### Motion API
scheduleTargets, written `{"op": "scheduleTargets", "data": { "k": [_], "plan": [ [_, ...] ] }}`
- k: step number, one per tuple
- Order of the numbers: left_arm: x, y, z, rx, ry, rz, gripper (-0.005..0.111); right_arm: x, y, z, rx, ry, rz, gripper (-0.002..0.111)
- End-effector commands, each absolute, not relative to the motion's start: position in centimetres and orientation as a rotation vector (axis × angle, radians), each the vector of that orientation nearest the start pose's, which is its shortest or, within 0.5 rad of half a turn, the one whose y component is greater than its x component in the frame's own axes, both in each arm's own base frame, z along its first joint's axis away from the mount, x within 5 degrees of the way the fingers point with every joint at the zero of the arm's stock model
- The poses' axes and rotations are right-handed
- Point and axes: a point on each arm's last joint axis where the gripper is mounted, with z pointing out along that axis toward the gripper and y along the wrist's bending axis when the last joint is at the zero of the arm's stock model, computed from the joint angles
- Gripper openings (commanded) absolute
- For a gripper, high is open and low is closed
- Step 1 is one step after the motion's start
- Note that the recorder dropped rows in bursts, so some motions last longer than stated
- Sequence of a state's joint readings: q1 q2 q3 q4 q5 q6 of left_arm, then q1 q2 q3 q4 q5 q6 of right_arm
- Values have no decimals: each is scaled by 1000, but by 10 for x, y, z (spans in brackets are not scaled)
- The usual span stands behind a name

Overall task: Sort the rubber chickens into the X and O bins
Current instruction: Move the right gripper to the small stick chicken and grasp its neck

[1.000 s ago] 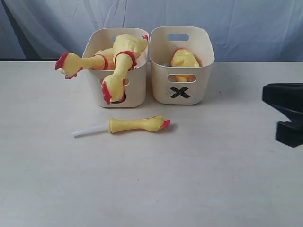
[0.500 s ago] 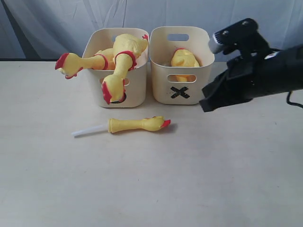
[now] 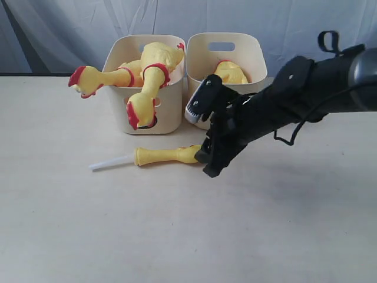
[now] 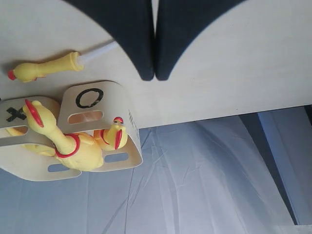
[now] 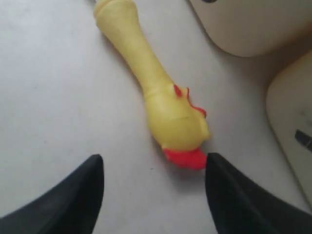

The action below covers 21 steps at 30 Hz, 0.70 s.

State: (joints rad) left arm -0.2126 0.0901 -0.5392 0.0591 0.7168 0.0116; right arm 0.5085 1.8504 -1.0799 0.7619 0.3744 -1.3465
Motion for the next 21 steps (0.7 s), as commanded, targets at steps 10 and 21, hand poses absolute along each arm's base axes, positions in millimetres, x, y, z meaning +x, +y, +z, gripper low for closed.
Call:
{"op": "scheduleTargets", "data": {
  "k": [10,21],
  "plan": [
    [17,0,315,196,1733,-92,0,327,238,132,-1592,1796,-61,61],
    [17,0,315,196,1734,-94,0,339,253,114,-1549,1875,21,61]
  ]
}}
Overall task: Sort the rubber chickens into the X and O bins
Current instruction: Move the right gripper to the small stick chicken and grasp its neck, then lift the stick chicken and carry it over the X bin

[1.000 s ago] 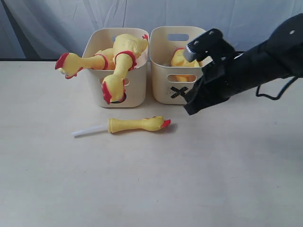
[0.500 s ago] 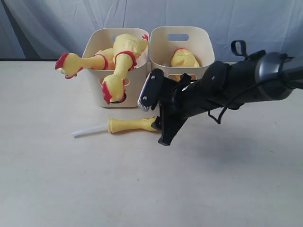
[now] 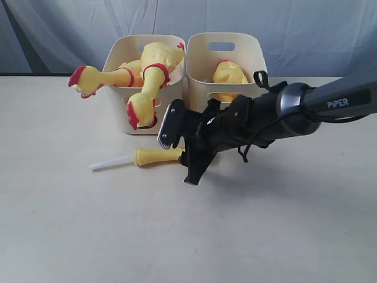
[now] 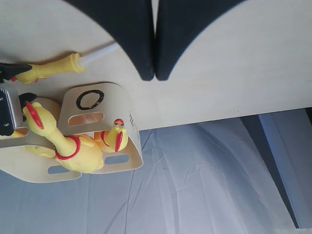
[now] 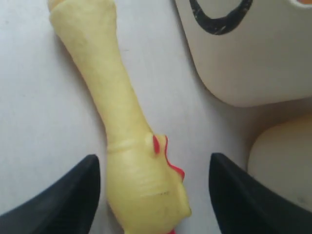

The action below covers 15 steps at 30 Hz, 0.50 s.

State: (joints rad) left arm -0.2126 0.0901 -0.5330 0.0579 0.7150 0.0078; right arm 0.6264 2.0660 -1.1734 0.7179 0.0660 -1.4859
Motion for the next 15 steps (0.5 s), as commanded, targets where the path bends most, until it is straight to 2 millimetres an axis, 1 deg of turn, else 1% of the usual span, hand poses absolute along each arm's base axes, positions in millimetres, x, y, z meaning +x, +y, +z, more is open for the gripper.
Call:
{"op": "scheduleTargets", "data": {
  "k": [1,3,5,8,10,15],
  "plan": [
    [17,0,315,196,1734,-94,0,341,255,111,-1537,1889,32,61],
    [17,0,315,196,1734,-94,0,342,256,108,-1536,1897,36,61],
    [17,0,315,196,1734,-94,0,342,256,107,-1543,1901,45,58],
    [17,0,315,196,1734,-94,0,341,256,99,-1531,1935,60,46],
    [17,0,315,196,1734,-94,0,341,256,96,-1528,1945,64,43],
    [17,0,315,196,1734,-94,0,340,256,86,-1487,2005,97,43]
  ]
}}
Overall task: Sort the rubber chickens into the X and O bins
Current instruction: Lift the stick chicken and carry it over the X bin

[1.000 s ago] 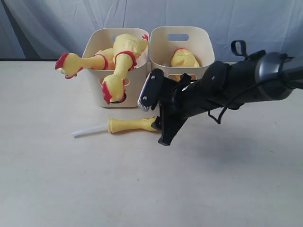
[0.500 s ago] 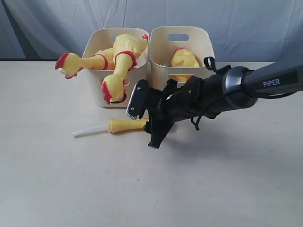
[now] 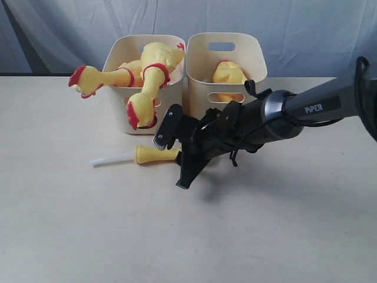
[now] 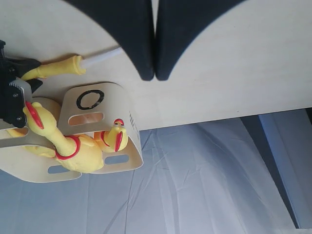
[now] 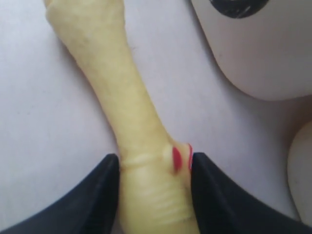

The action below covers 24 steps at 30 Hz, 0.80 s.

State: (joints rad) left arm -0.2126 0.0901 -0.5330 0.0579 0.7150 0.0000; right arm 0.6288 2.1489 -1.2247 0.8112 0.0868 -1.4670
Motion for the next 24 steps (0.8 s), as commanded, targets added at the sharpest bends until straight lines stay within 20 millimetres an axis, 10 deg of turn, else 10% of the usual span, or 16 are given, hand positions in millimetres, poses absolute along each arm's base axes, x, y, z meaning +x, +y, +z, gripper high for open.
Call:
{"op": "scheduleTargets", "data": {
  "k": [1,5,10,24],
  "plan": [
    [17,0,315,196,1734,-94,0,340,256,84,-1490,2009,98,43],
    [17,0,315,196,1734,-94,0,338,256,77,-1507,2029,114,39],
    [17,0,315,196,1733,-92,0,336,257,76,-1524,2037,139,-1],
    [17,0,315,196,1733,-92,0,323,261,125,-1486,2072,331,-1]
  ]
}}
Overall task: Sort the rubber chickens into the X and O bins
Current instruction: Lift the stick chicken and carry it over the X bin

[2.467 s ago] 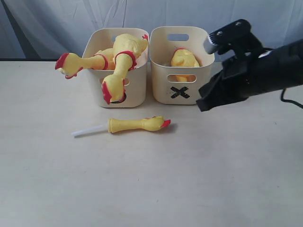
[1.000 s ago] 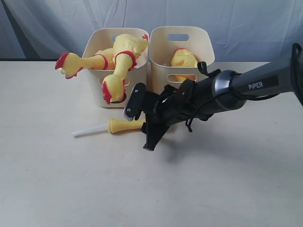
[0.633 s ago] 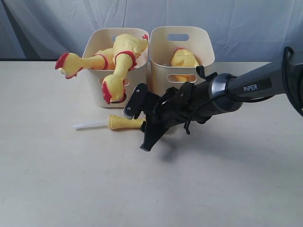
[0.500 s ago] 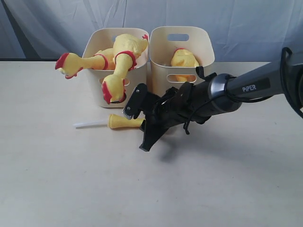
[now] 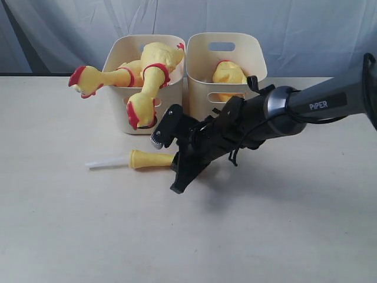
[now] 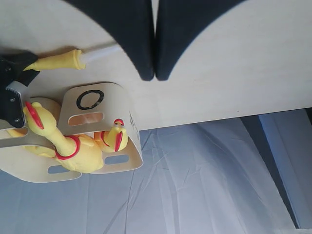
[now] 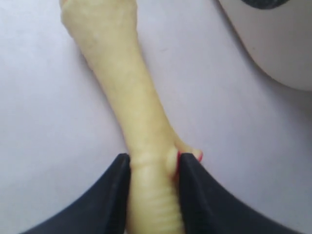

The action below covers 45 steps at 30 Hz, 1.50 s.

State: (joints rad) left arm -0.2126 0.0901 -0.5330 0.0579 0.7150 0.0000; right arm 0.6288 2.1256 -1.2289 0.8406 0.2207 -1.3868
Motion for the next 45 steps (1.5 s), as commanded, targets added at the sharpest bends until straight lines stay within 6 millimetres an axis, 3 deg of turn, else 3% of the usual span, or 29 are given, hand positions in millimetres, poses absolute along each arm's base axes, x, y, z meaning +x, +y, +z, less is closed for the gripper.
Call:
{"op": "scheduleTargets", "data": {
  "k": [1,7,16,25,36,45],
  "plan": [
    [17,0,315,196,1733,-92,0,320,261,129,-1499,2074,349,-1],
    [17,0,315,196,1733,-92,0,308,251,155,-1511,2190,363,-1],
    [17,0,315,196,1733,-92,0,285,233,183,-1697,2293,336,-1],
    [16,0,314,197,1742,-91,0,258,219,237,-1756,2264,401,-1],
    [16,0,314,197,1744,-91,0,232,207,317,-1521,2028,470,-1],
    [16,0,314,197,1744,-91,0,248,207,354,-1093,1866,442,-1]
  ]
}}
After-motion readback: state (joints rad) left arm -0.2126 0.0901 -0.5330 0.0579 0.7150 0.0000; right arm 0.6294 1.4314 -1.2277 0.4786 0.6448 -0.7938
